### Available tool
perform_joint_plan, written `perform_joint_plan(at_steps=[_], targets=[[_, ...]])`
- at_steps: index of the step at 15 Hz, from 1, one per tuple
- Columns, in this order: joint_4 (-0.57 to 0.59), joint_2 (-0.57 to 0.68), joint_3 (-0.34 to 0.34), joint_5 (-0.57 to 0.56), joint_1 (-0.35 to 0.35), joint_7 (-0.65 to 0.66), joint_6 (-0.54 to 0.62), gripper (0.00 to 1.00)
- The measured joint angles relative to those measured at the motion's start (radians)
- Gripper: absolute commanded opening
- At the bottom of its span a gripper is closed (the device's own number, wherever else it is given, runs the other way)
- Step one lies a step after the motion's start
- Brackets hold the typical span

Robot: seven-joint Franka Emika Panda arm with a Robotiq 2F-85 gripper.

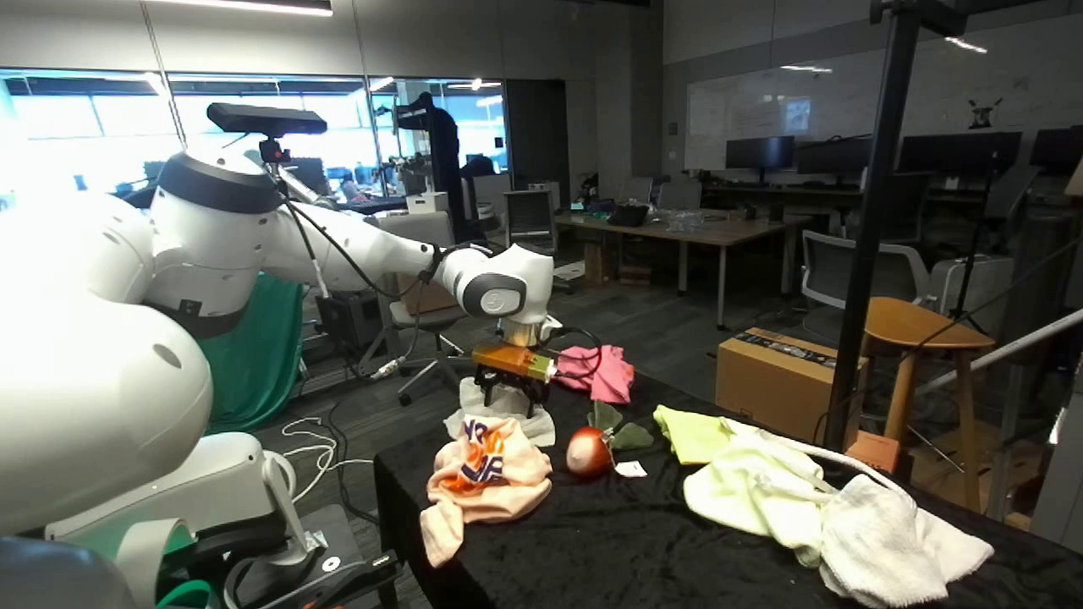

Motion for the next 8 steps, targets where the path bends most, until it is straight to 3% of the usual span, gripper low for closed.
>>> perform_joint_plan(at_steps=[1, 2, 3, 8], targets=[[0.005, -0.007, 0.000, 0.012, 0.000, 0.003, 0.011, 1.00], [0.010, -0.014, 0.000, 0.023, 0.000, 0.008, 0.022, 0.75], [0.014, -0.020, 0.000, 0.033, 0.000, 0.013, 0.033, 0.74], [0.019, -0.027, -0.006, 0.054, 0.000, 0.031, 0.051, 0.35]])
